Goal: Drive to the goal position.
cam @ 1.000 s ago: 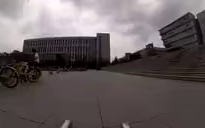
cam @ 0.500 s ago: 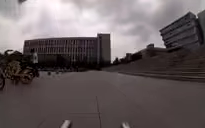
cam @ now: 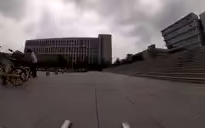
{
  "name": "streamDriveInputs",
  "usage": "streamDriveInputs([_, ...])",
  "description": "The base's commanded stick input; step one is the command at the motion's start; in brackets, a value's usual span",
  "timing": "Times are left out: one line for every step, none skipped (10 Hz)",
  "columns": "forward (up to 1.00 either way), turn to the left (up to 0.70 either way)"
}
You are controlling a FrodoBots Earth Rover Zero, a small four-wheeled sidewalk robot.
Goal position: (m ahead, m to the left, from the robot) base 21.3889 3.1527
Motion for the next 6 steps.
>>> streamDriveInputs([1.00,0.00])
streamDriveInputs([1.00,0.00])
streamDriveInputs([1.00,0.00])
streamDriveInputs([1.00,0.00])
streamDriveInputs([1.00,0.00])
streamDriveInputs([1.00,0.00])
